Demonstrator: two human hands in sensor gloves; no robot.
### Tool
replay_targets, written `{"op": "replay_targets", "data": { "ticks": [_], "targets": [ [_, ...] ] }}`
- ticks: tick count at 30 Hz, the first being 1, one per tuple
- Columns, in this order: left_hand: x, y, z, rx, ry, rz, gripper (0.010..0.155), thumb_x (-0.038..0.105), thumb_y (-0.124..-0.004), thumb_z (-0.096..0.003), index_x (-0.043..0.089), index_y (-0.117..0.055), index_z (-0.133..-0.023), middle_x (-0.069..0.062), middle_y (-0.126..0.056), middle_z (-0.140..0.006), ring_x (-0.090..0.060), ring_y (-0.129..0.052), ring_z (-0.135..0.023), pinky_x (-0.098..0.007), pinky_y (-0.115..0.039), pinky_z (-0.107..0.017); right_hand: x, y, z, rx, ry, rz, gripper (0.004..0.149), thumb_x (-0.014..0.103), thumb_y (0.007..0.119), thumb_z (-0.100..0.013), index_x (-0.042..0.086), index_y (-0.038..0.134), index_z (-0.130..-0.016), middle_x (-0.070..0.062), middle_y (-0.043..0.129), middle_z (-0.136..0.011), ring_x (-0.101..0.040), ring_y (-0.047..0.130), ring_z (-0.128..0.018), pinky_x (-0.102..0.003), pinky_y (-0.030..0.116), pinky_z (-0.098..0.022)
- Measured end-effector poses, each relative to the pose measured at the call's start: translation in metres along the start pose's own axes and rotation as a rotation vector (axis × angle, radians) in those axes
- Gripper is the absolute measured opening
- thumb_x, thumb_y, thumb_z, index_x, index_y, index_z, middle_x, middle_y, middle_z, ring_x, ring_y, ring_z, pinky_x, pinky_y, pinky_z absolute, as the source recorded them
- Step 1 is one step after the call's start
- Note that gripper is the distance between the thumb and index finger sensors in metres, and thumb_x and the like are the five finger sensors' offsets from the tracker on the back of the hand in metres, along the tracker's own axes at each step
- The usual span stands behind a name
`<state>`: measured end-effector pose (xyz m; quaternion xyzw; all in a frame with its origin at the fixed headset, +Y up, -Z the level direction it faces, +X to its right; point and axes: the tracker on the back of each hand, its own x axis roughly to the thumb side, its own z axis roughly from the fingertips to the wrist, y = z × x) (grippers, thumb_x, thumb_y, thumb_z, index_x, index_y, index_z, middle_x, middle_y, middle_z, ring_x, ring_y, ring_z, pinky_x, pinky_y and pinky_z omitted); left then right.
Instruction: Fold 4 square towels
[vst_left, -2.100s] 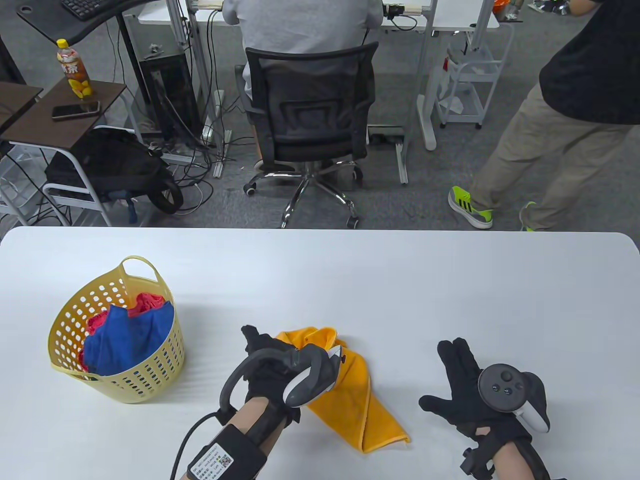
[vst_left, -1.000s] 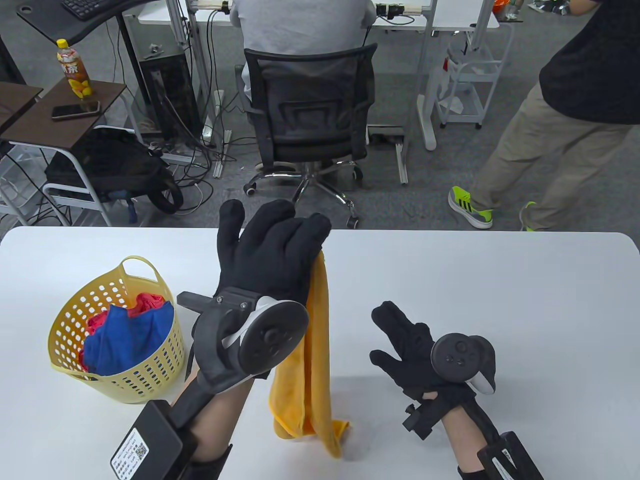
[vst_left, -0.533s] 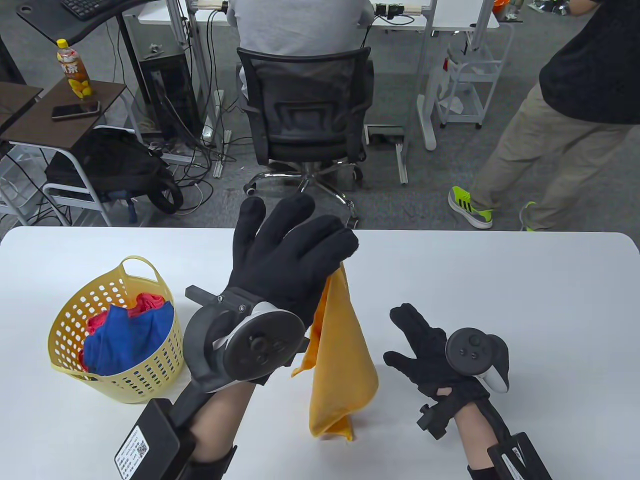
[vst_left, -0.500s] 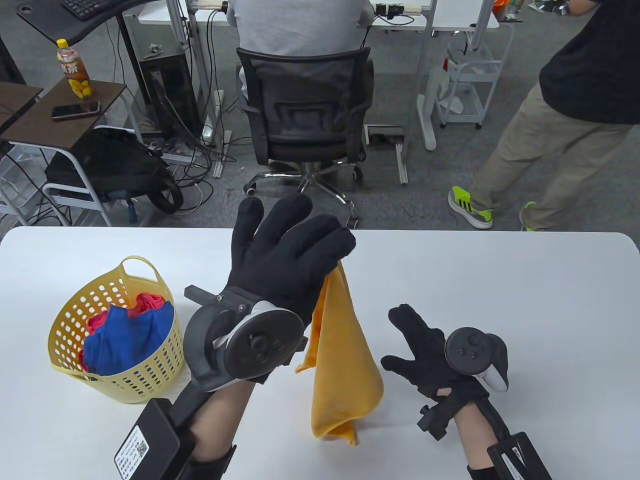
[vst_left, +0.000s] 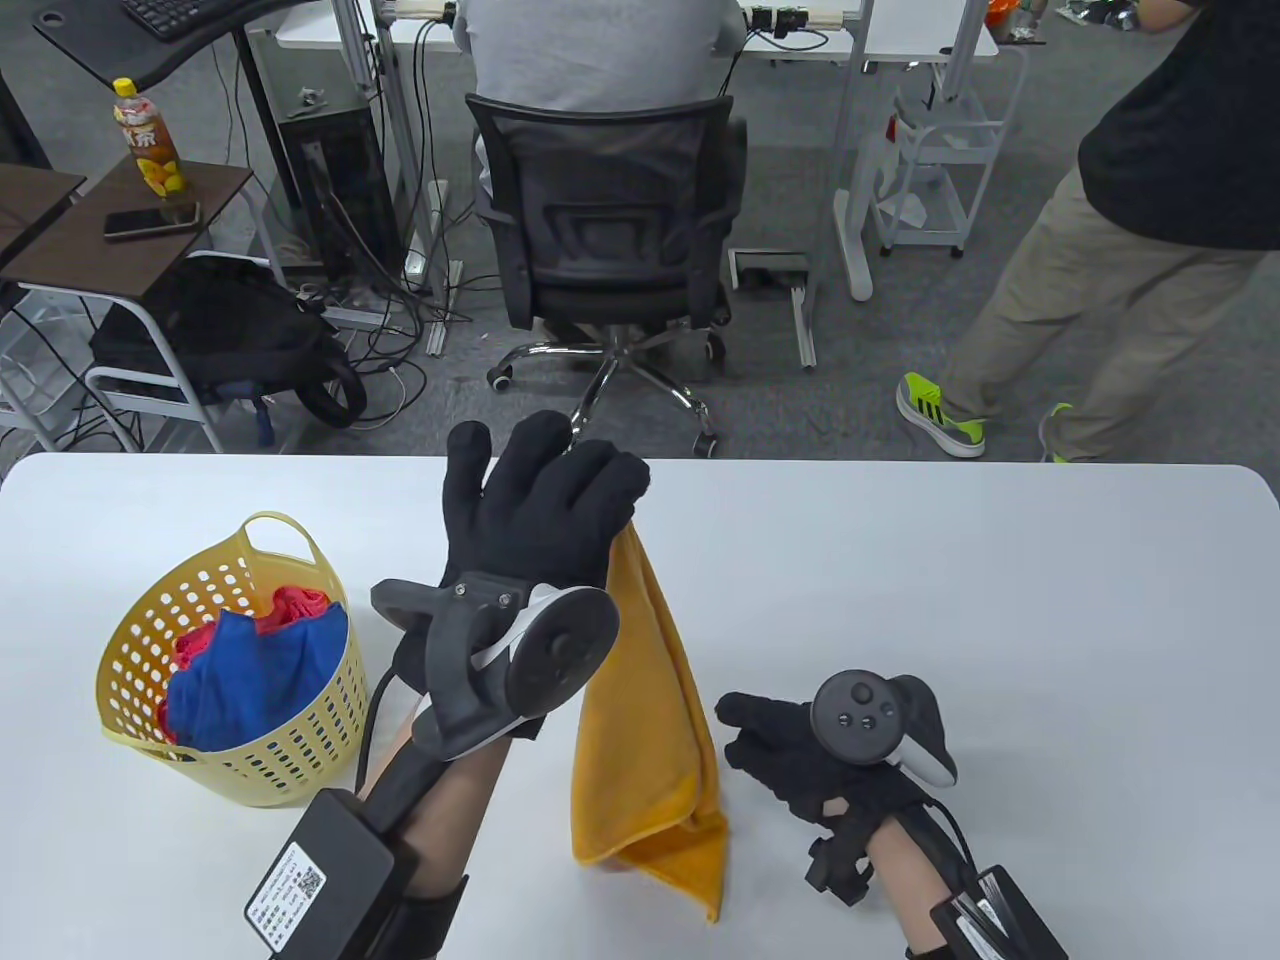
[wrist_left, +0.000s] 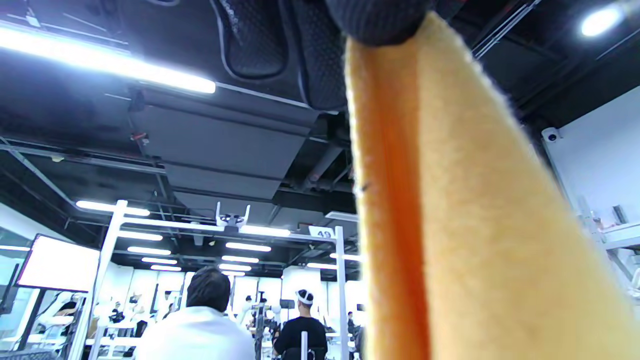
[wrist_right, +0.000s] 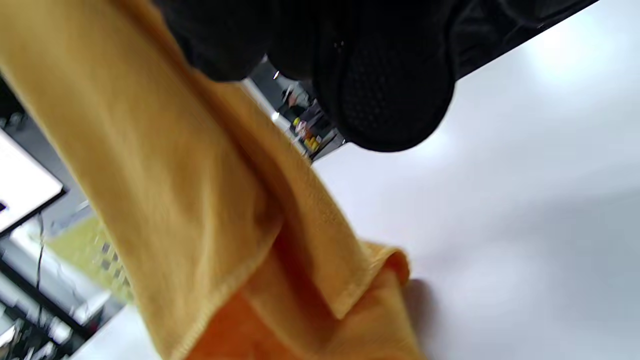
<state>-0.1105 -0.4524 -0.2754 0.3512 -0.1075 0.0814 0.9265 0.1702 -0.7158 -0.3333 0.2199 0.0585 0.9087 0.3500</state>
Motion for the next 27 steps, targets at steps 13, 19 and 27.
{"op": "replay_targets", "data": {
  "ticks": [13, 19, 27],
  "targets": [
    [0.027, 0.013, 0.005, -0.028, -0.022, 0.212, 0.042, 0.036, -0.068, -0.0505, 0.049, -0.074, -0.09, 0.018, -0.087, -0.093, -0.017, -0.076, -0.107, -0.055, -0.043, -0.089, -0.038, 0.072, -0.012, 0.448, 0.154, -0.415, 0.087, 0.061, 0.053, -0.048, -0.001, 0.052, -0.11, -0.037, 0.06, -0.106, -0.047, 0.075, -0.083, -0.079, 0.031, -0.062],
    [0.026, 0.01, 0.007, -0.02, -0.028, 0.169, 0.042, 0.036, -0.068, -0.0504, 0.048, -0.074, -0.09, 0.018, -0.087, -0.093, -0.017, -0.076, -0.107, -0.056, -0.043, -0.089, -0.019, 0.087, -0.013, 0.523, 0.106, -0.562, 0.076, 0.057, 0.066, -0.05, 0.0, 0.074, -0.099, -0.039, 0.052, -0.108, -0.05, 0.063, -0.086, -0.081, 0.018, -0.058],
    [-0.042, -0.009, 0.004, -0.009, 0.168, -0.313, 0.042, 0.035, -0.068, -0.0501, 0.045, -0.075, -0.09, 0.015, -0.09, -0.09, -0.018, -0.079, -0.105, -0.057, -0.045, -0.088, -0.009, -0.003, 0.0, 0.119, -0.075, -0.55, 0.039, 0.025, 0.082, -0.05, 0.014, 0.076, -0.087, -0.028, 0.075, -0.097, -0.035, 0.085, -0.076, -0.081, 0.041, -0.061]
  ]
}}
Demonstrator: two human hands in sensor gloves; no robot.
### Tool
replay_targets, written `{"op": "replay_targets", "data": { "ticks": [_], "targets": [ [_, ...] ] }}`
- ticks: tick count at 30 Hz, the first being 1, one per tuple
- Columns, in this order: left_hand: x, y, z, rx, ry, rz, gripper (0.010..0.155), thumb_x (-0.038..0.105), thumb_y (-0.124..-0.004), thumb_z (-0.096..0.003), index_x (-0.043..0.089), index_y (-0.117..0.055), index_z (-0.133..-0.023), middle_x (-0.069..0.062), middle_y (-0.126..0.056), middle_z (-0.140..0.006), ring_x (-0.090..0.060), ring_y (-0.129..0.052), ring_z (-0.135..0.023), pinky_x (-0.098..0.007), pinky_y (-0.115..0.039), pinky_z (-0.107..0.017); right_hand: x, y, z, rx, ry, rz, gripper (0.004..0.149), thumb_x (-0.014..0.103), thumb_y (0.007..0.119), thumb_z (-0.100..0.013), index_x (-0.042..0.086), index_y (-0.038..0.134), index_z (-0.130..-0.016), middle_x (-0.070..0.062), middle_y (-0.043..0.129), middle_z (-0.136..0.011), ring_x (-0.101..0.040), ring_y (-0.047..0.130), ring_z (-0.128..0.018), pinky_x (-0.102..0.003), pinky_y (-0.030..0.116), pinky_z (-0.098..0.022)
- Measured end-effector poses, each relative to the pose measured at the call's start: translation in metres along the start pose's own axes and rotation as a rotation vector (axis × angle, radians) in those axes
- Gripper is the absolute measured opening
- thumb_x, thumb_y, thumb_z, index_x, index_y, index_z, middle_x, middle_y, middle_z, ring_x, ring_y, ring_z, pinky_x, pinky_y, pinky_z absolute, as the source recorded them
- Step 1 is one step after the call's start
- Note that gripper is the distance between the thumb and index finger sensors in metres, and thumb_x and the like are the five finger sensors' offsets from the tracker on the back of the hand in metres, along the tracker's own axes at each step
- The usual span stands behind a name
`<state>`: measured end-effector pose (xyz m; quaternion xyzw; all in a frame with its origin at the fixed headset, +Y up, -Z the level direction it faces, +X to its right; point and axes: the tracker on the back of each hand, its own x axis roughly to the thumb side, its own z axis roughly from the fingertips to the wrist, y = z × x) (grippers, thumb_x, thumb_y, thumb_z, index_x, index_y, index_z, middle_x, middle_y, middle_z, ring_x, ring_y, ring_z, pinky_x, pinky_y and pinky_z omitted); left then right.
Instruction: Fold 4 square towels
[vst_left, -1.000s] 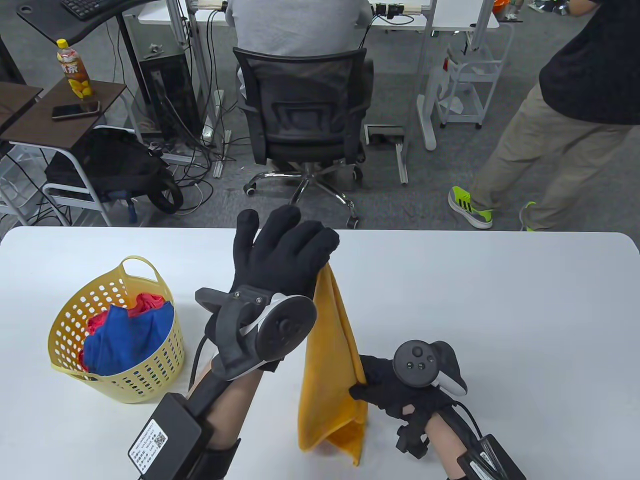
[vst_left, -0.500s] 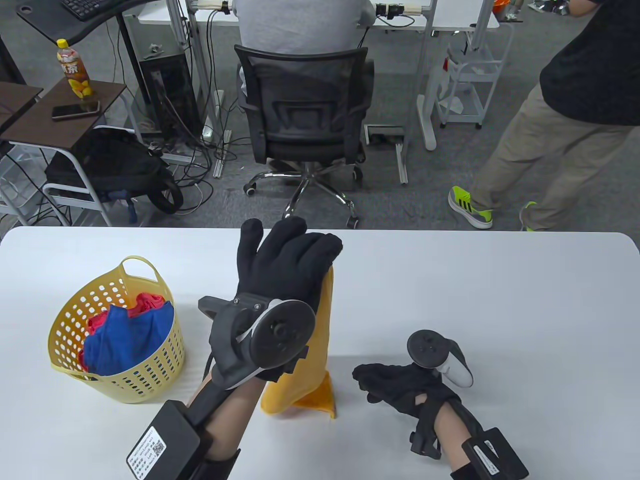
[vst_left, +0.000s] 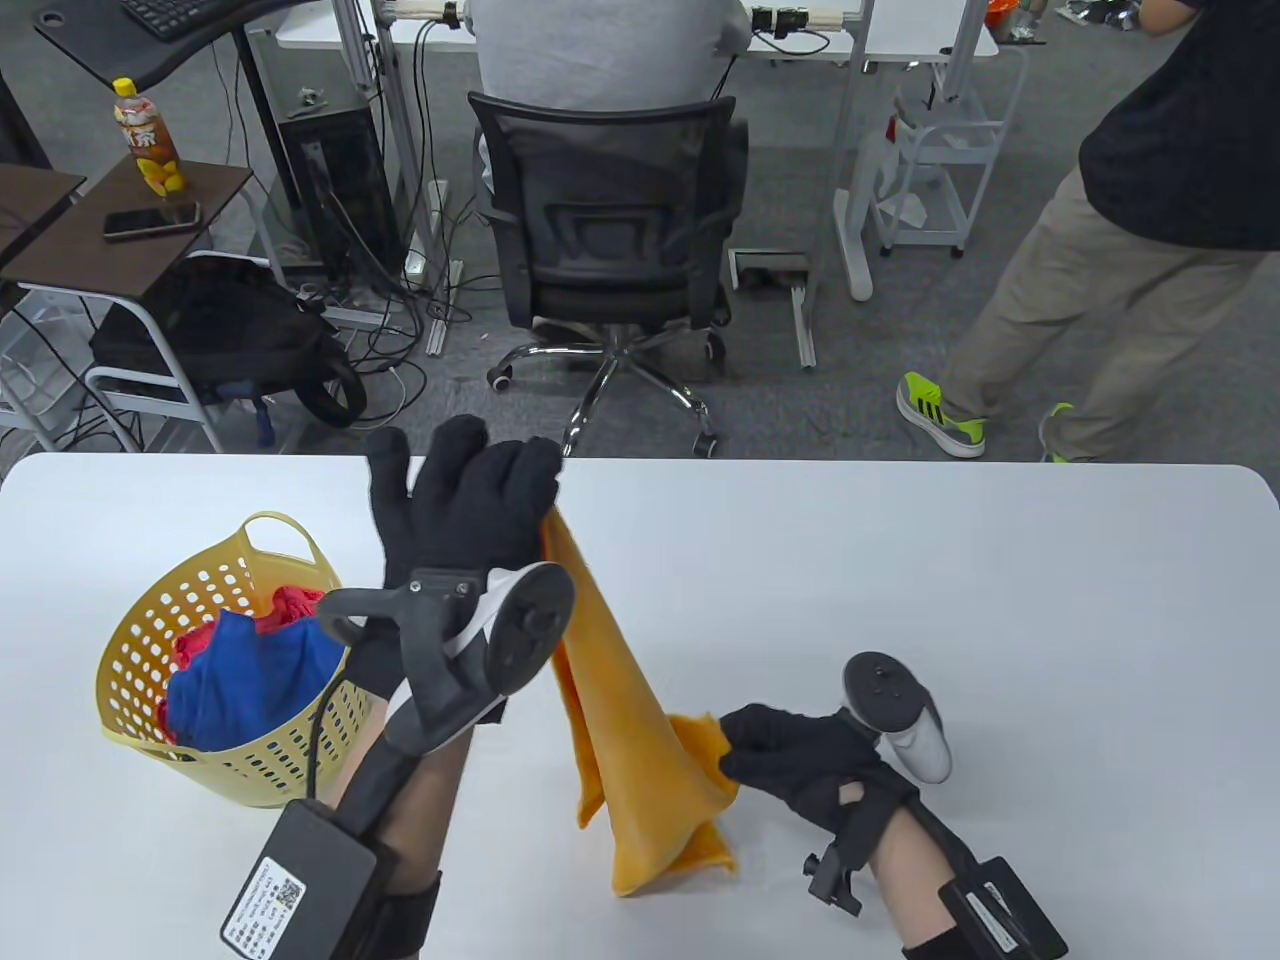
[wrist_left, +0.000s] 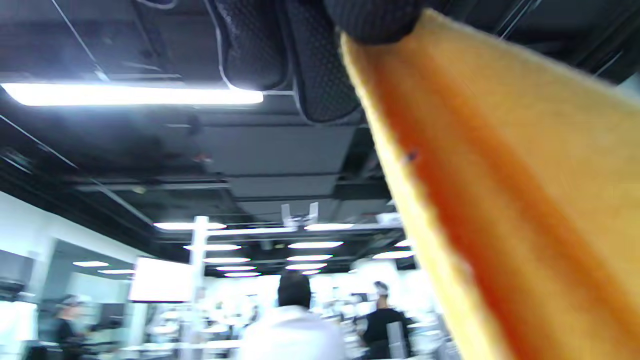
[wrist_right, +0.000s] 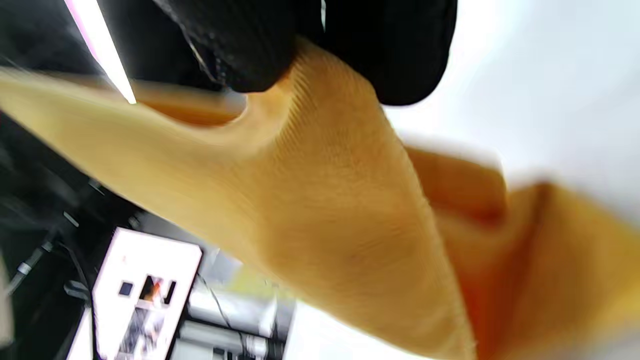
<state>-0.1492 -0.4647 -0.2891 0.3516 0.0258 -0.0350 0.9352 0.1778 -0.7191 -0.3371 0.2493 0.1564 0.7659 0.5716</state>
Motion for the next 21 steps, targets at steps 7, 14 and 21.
{"op": "replay_targets", "data": {
  "ticks": [7, 14, 21],
  "targets": [
    [-0.037, -0.034, 0.011, -0.099, 0.116, -0.01, 0.042, 0.034, -0.068, -0.0504, 0.042, -0.075, -0.091, 0.013, -0.091, -0.089, -0.019, -0.082, -0.102, -0.057, -0.047, -0.087, 0.042, -0.05, 0.037, -0.228, -0.314, -0.043, 0.033, 0.013, 0.082, -0.049, 0.015, 0.073, -0.08, -0.025, 0.081, -0.09, -0.029, 0.095, -0.064, -0.069, 0.061, -0.064],
    [-0.032, -0.038, 0.011, -0.122, 0.115, 0.012, 0.042, 0.034, -0.068, -0.0504, 0.042, -0.076, -0.091, 0.013, -0.091, -0.089, -0.019, -0.082, -0.102, -0.057, -0.047, -0.088, 0.048, -0.04, 0.037, -0.108, -0.249, 0.078, 0.074, 0.017, 0.083, -0.048, 0.02, 0.046, -0.111, -0.015, 0.08, -0.073, -0.023, 0.086, -0.046, -0.072, 0.061, -0.059],
    [-0.049, -0.045, 0.015, -0.137, 0.152, -0.033, 0.042, 0.034, -0.069, -0.0502, 0.04, -0.077, -0.091, 0.012, -0.093, -0.088, -0.019, -0.084, -0.101, -0.057, -0.048, -0.087, 0.044, -0.045, 0.039, -0.189, -0.28, 0.002, 0.041, 0.036, 0.087, -0.048, 0.011, 0.09, -0.08, -0.008, 0.087, -0.058, -0.021, 0.088, -0.038, -0.068, 0.064, -0.057]
  ]
}}
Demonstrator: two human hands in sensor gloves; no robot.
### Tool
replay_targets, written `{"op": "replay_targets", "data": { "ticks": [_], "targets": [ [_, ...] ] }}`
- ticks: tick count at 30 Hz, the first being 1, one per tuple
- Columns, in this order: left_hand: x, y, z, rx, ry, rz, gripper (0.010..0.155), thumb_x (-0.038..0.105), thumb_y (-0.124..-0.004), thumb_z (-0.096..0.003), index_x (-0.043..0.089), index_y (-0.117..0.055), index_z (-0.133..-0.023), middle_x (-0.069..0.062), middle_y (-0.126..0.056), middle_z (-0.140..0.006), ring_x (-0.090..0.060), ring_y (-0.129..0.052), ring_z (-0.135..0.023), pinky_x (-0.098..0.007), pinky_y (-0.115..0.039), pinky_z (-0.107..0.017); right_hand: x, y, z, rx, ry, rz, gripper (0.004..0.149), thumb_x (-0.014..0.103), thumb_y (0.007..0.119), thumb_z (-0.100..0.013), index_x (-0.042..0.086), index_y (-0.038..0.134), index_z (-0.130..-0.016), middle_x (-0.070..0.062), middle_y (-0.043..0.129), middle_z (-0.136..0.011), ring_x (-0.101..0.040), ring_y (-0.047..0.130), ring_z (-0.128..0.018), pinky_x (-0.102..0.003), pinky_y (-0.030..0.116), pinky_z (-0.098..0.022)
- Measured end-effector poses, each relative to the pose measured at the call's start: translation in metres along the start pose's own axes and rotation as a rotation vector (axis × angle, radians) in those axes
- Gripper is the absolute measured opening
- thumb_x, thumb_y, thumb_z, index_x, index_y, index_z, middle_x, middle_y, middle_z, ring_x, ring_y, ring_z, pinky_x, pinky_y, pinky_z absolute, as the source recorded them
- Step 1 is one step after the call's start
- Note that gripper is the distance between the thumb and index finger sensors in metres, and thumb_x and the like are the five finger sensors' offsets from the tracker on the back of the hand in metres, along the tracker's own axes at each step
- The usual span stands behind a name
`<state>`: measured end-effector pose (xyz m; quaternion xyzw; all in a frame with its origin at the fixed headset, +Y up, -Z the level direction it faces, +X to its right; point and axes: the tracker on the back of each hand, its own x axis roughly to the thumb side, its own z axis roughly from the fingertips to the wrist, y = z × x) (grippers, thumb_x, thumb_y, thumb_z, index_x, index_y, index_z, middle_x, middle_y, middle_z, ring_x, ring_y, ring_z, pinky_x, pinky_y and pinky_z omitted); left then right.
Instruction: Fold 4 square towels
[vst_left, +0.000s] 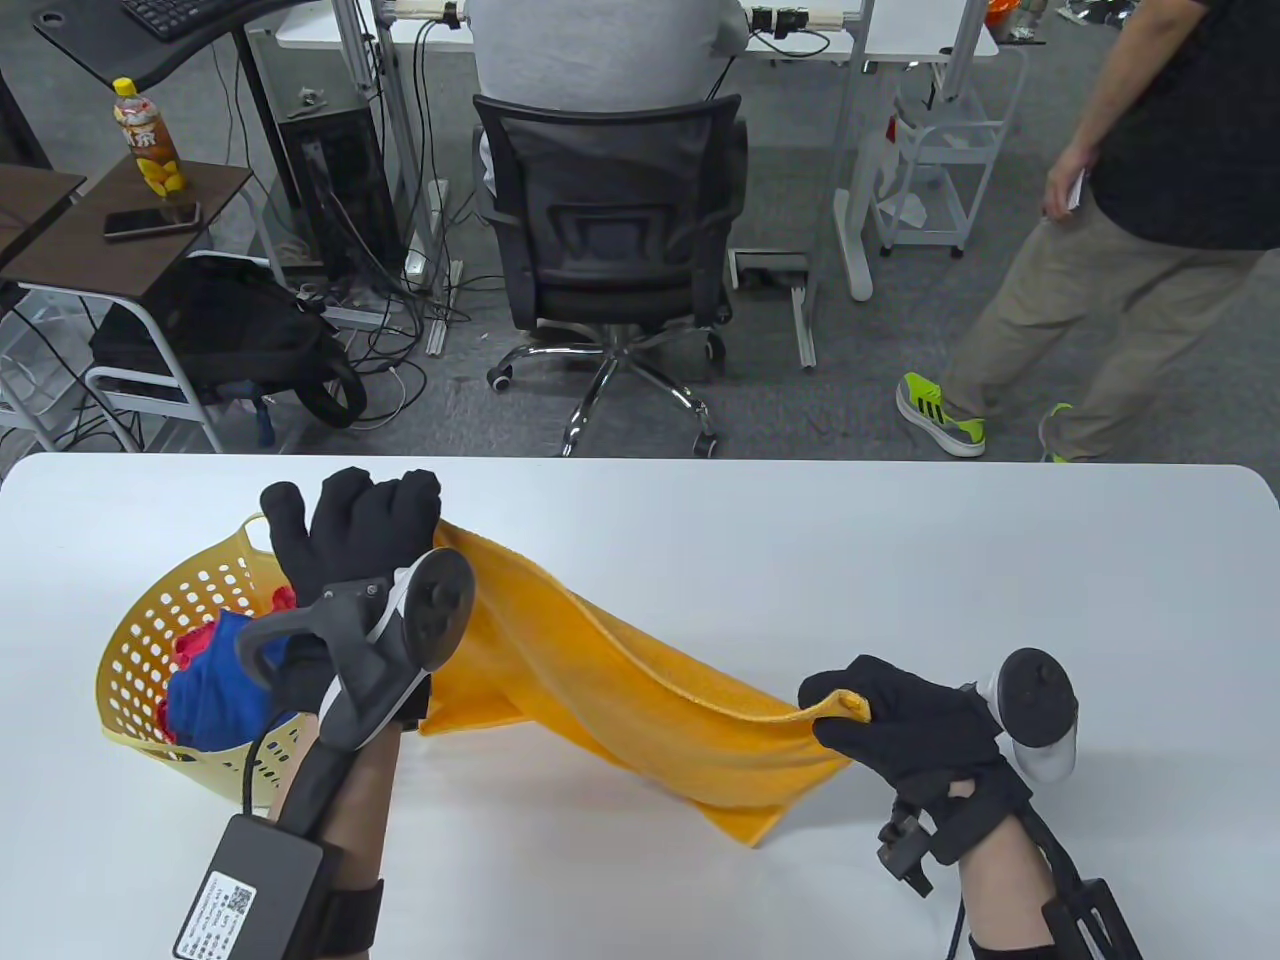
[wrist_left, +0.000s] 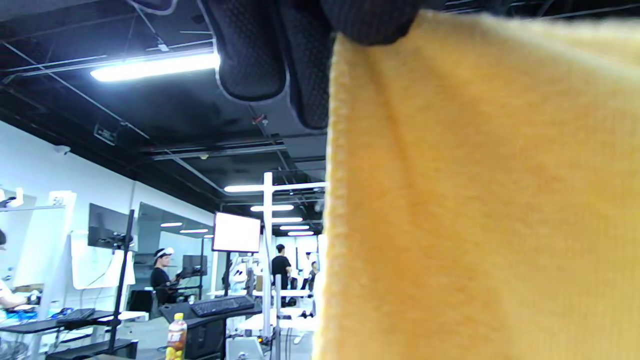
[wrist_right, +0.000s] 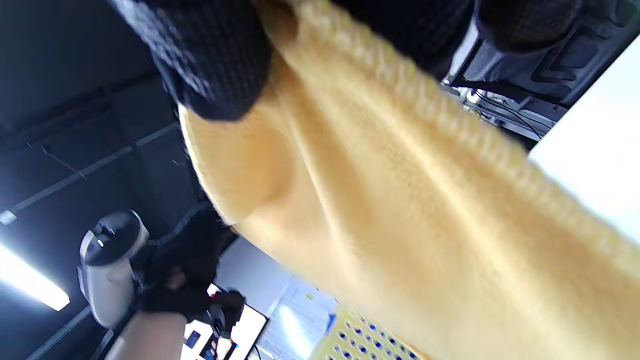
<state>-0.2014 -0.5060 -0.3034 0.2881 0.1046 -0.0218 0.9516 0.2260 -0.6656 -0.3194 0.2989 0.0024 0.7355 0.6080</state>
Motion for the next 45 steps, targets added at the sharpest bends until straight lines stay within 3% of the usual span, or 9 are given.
{"op": "replay_targets", "data": {
  "ticks": [6, 9, 15, 22, 26, 30, 33, 36, 45],
  "targets": [
    [-0.025, -0.006, 0.004, -0.06, 0.003, -0.021, 0.043, 0.035, -0.069, -0.0494, 0.033, -0.08, -0.091, 0.009, -0.098, -0.083, -0.019, -0.088, -0.099, -0.059, -0.048, -0.087, 0.014, -0.009, 0.006, -0.024, -0.094, -0.209, 0.05, 0.042, 0.068, -0.054, 0.008, 0.087, -0.086, -0.011, 0.088, -0.066, -0.027, 0.09, -0.047, -0.074, 0.055, -0.061],
    [-0.035, -0.002, 0.011, -0.073, -0.027, -0.019, 0.044, 0.036, -0.067, -0.0496, 0.034, -0.078, -0.092, 0.011, -0.096, -0.084, -0.019, -0.085, -0.101, -0.059, -0.046, -0.087, 0.036, -0.015, 0.012, -0.112, -0.13, -0.233, 0.043, 0.034, 0.075, -0.054, 0.006, 0.088, -0.084, -0.014, 0.088, -0.068, -0.03, 0.089, -0.049, -0.076, 0.052, -0.061],
    [-0.049, 0.016, 0.021, -0.195, -0.092, 0.148, 0.044, 0.036, -0.069, -0.0502, 0.035, -0.078, -0.093, 0.011, -0.095, -0.086, -0.023, -0.081, -0.106, -0.061, -0.042, -0.088, 0.094, -0.029, 0.028, -0.305, -0.099, 0.285, 0.042, 0.023, 0.077, -0.051, 0.003, 0.084, -0.087, -0.018, 0.084, -0.073, -0.032, 0.088, -0.054, -0.075, 0.052, -0.061],
    [-0.029, -0.01, -0.01, -0.391, -0.094, 0.03, 0.043, 0.037, -0.071, -0.0501, 0.037, -0.081, -0.092, 0.012, -0.097, -0.086, -0.022, -0.08, -0.107, -0.061, -0.041, -0.089, 0.092, -0.05, -0.02, -0.474, 0.172, 0.713, 0.041, 0.022, 0.076, -0.05, 0.008, 0.088, -0.087, -0.018, 0.086, -0.077, -0.034, 0.089, -0.058, -0.076, 0.049, -0.062],
    [-0.014, -0.017, -0.039, -0.318, 0.0, -0.062, 0.043, 0.037, -0.07, -0.0497, 0.039, -0.08, -0.092, 0.013, -0.096, -0.087, -0.022, -0.079, -0.107, -0.062, -0.04, -0.089, 0.086, -0.058, -0.039, -0.65, 0.138, 0.758, 0.04, 0.023, 0.078, -0.048, 0.01, 0.091, -0.083, -0.017, 0.088, -0.076, -0.034, 0.09, -0.058, -0.075, 0.051, -0.062],
    [-0.007, 0.016, -0.04, 0.014, 0.029, -0.008, 0.043, 0.037, -0.069, -0.0498, 0.039, -0.078, -0.092, 0.014, -0.094, -0.088, -0.02, -0.078, -0.107, -0.061, -0.039, -0.089, 0.105, -0.06, -0.032, -0.784, -0.069, 0.691, 0.04, 0.024, 0.08, -0.046, 0.01, 0.092, -0.082, -0.016, 0.089, -0.074, -0.032, 0.091, -0.056, -0.074, 0.055, -0.061],
    [-0.019, 0.047, -0.014, 0.239, -0.022, 0.088, 0.043, 0.037, -0.068, -0.0499, 0.039, -0.076, -0.092, 0.013, -0.092, -0.089, -0.021, -0.075, -0.108, -0.06, -0.037, -0.088, 0.118, -0.064, -0.012, -0.731, -0.192, 0.649, 0.041, 0.025, 0.082, -0.046, 0.011, 0.093, -0.082, -0.016, 0.089, -0.075, -0.033, 0.091, -0.057, -0.073, 0.056, -0.061],
    [-0.034, 0.053, 0.031, 0.278, -0.122, 0.165, 0.043, 0.036, -0.068, -0.0499, 0.038, -0.074, -0.092, 0.012, -0.09, -0.089, -0.022, -0.073, -0.107, -0.061, -0.035, -0.087, 0.114, -0.061, 0.018, -0.615, -0.226, 0.644, 0.041, 0.027, 0.082, -0.046, 0.011, 0.093, -0.083, -0.019, 0.086, -0.082, -0.034, 0.09, -0.064, -0.074, 0.053, -0.063],
    [-0.026, -0.085, 0.192, -0.433, -0.399, -0.14, 0.041, 0.041, -0.076, -0.0487, 0.043, -0.087, -0.089, 0.007, -0.083, -0.105, -0.03, -0.06, -0.115, -0.065, -0.029, -0.086, 0.003, -0.011, 0.108, 0.199, 0.292, 0.762, 0.042, 0.029, 0.083, -0.05, 0.011, 0.093, -0.086, -0.03, 0.071, -0.106, -0.054, 0.068, -0.093, -0.081, 0.038, -0.062]
  ]
}}
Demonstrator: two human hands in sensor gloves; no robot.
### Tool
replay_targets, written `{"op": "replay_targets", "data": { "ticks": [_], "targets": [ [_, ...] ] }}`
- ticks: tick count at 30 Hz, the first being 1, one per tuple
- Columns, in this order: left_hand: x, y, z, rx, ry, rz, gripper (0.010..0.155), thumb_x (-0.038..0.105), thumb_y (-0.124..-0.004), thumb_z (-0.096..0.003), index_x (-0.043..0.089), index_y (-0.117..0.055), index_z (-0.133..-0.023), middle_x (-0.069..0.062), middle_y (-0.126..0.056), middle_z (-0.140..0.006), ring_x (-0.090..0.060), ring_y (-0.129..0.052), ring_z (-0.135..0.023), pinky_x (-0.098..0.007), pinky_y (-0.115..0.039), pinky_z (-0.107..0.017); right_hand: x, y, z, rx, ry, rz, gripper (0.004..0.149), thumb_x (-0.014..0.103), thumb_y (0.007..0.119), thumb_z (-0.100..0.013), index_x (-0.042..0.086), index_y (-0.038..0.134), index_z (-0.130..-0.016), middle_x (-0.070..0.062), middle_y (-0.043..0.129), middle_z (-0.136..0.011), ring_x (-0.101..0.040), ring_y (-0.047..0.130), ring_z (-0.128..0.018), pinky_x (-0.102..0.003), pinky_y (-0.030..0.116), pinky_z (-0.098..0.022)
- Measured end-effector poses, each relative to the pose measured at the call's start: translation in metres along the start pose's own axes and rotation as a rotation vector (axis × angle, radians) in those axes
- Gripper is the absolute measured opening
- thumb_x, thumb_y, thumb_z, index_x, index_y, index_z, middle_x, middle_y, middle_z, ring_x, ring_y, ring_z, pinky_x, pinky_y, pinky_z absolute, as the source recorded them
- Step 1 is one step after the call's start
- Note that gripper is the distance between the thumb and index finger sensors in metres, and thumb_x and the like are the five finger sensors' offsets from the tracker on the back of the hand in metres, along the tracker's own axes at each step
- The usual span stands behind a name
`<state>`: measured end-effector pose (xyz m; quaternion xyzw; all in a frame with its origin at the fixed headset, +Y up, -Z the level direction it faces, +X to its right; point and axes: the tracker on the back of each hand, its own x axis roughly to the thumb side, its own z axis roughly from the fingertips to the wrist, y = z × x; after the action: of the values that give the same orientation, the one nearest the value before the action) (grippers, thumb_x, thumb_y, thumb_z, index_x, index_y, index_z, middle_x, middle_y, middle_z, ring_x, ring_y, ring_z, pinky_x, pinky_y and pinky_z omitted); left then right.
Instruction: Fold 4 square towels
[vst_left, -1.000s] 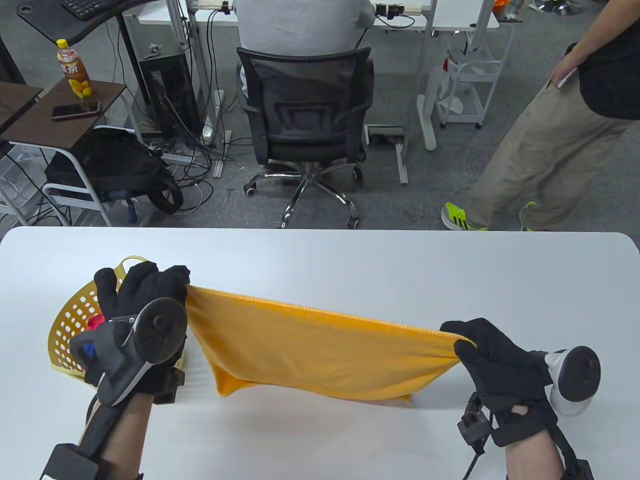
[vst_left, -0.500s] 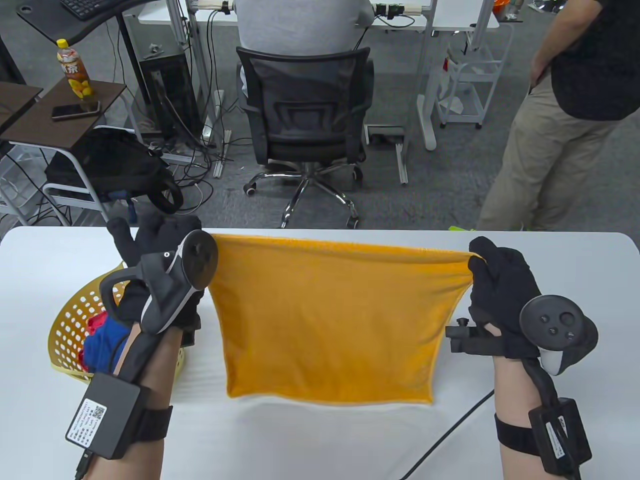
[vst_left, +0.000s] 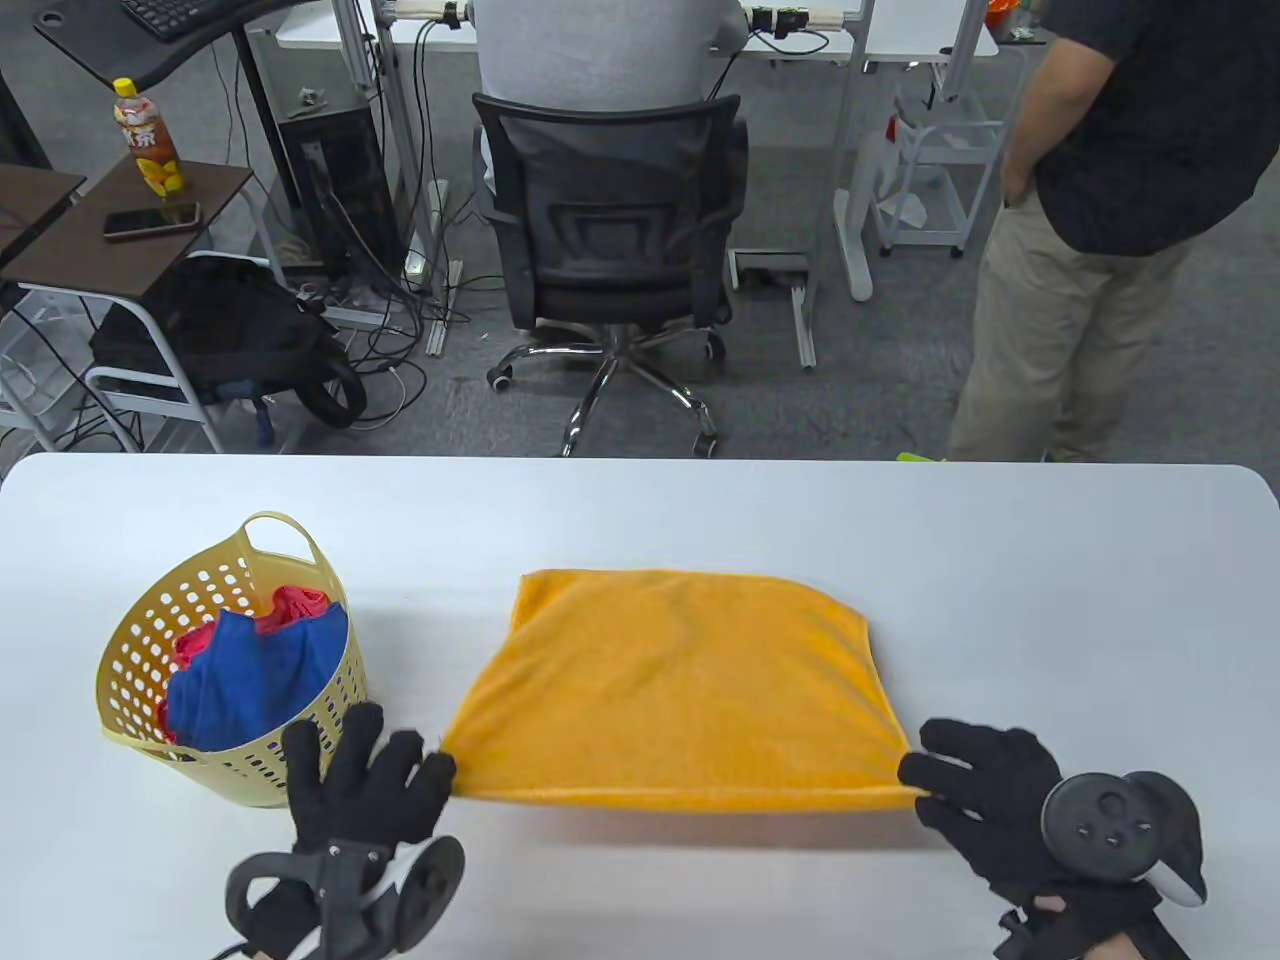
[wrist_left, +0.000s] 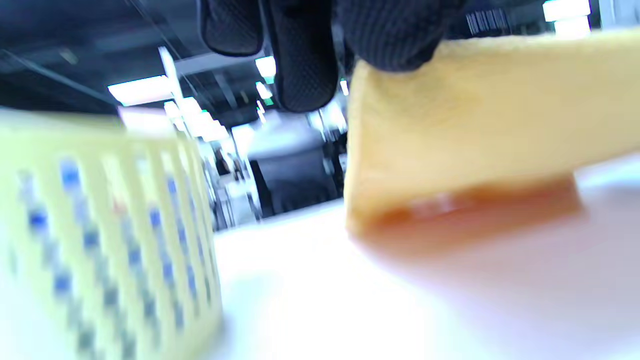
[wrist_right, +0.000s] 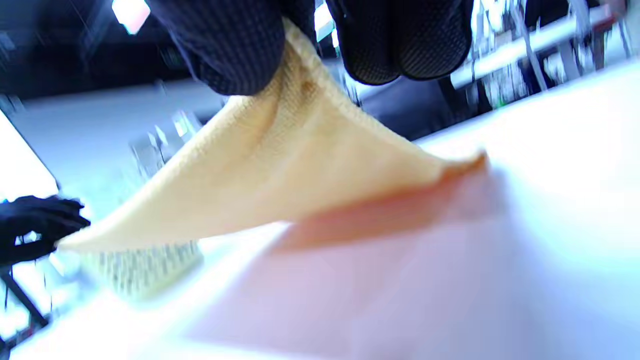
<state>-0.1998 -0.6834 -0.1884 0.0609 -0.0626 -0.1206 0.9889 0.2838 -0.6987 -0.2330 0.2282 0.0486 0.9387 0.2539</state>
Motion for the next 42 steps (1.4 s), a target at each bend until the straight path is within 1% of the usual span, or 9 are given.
{"op": "replay_targets", "data": {
  "ticks": [6, 12, 19, 25, 27, 32, 37, 40, 42],
  "targets": [
    [0.035, -0.044, 0.018, -0.268, -0.129, -0.014, 0.041, 0.043, -0.078, -0.0481, 0.042, -0.088, -0.088, 0.008, -0.084, -0.104, -0.029, -0.063, -0.114, -0.064, -0.031, -0.086, -0.02, 0.04, 0.027, 0.219, 0.151, 0.063, 0.043, 0.03, 0.082, -0.05, 0.012, 0.093, -0.087, -0.032, 0.066, -0.109, -0.057, 0.062, -0.096, -0.082, 0.034, -0.062],
    [0.035, -0.028, -0.008, -0.25, -0.078, 0.039, 0.042, 0.043, -0.076, -0.0492, 0.044, -0.085, -0.09, 0.007, -0.081, -0.107, -0.029, -0.06, -0.116, -0.063, -0.029, -0.087, -0.025, 0.029, 0.025, 0.112, 0.219, 0.072, 0.044, 0.03, 0.081, -0.05, 0.01, 0.093, -0.087, -0.033, 0.065, -0.109, -0.057, 0.061, -0.096, -0.082, 0.034, -0.063],
    [0.032, 0.004, -0.097, -0.059, 0.059, 0.012, 0.042, 0.044, -0.075, -0.0502, 0.046, -0.083, -0.091, 0.007, -0.077, -0.111, -0.03, -0.056, -0.117, -0.062, -0.03, -0.088, -0.045, -0.013, -0.031, -0.092, 0.35, 0.018, 0.042, 0.029, 0.083, -0.049, 0.007, 0.093, -0.083, -0.033, 0.065, -0.109, -0.057, 0.062, -0.096, -0.081, 0.035, -0.063],
    [0.047, -0.042, -0.191, -0.126, 0.146, -0.037, 0.042, 0.044, -0.074, -0.0497, 0.046, -0.081, -0.091, 0.009, -0.078, -0.109, -0.028, -0.058, -0.116, -0.059, -0.034, -0.088, -0.1, -0.002, -0.11, -0.142, 0.565, -0.091, 0.043, 0.031, 0.081, -0.049, 0.008, 0.09, -0.085, -0.031, 0.069, -0.106, -0.055, 0.067, -0.092, -0.078, 0.041, -0.063],
    [0.05, -0.061, -0.207, -0.172, 0.204, -0.044, 0.054, 0.048, -0.072, -0.0489, 0.045, -0.067, -0.103, 0.007, -0.067, -0.116, -0.03, -0.053, -0.117, -0.06, -0.031, -0.087, -0.114, 0.011, -0.122, -0.177, 0.649, -0.123, 0.063, 0.036, 0.078, -0.05, 0.004, 0.068, -0.103, -0.036, 0.059, -0.109, -0.058, 0.063, -0.092, -0.078, 0.04, -0.062],
    [0.049, -0.076, -0.198, -0.175, 0.188, -0.002, 0.062, 0.055, -0.07, -0.0475, 0.043, -0.06, -0.108, 0.004, -0.063, -0.118, -0.035, -0.053, -0.116, -0.061, -0.033, -0.086, -0.112, 0.033, -0.117, -0.021, 0.817, -0.014, 0.076, 0.046, 0.074, -0.051, -0.002, 0.054, -0.107, -0.04, 0.024, -0.115, -0.064, 0.021, -0.1, -0.084, 0.016, -0.057],
    [0.037, -0.063, -0.169, -0.174, 0.185, 0.121, 0.065, 0.059, -0.068, -0.0469, 0.043, -0.06, -0.109, 0.003, -0.061, -0.12, -0.036, -0.05, -0.117, -0.061, -0.032, -0.086, -0.096, 0.059, -0.113, 0.133, 0.852, 0.034, 0.071, 0.045, 0.082, -0.049, -0.005, 0.067, -0.098, -0.042, 0.022, -0.115, -0.065, 0.013, -0.099, -0.083, 0.014, -0.057],
    [0.032, -0.058, -0.154, -0.171, 0.193, 0.188, 0.066, 0.061, -0.068, -0.0464, 0.042, -0.059, -0.109, 0.003, -0.06, -0.12, -0.036, -0.049, -0.117, -0.061, -0.032, -0.086, -0.089, 0.071, -0.115, 0.032, 0.814, 0.1, 0.068, 0.033, 0.084, -0.047, -0.01, 0.063, -0.095, -0.041, 0.029, -0.113, -0.065, 0.02, -0.099, -0.083, 0.019, -0.058],
    [0.028, -0.057, -0.143, -0.179, 0.206, 0.2, 0.066, 0.061, -0.068, -0.0463, 0.042, -0.06, -0.109, 0.002, -0.061, -0.12, -0.036, -0.049, -0.117, -0.061, -0.033, -0.086, -0.087, 0.073, -0.116, 0.009, 0.787, 0.074, 0.048, 0.024, 0.084, -0.047, -0.006, 0.079, -0.084, -0.038, 0.038, -0.114, -0.063, 0.025, -0.1, -0.082, 0.022, -0.059]
  ]
}}
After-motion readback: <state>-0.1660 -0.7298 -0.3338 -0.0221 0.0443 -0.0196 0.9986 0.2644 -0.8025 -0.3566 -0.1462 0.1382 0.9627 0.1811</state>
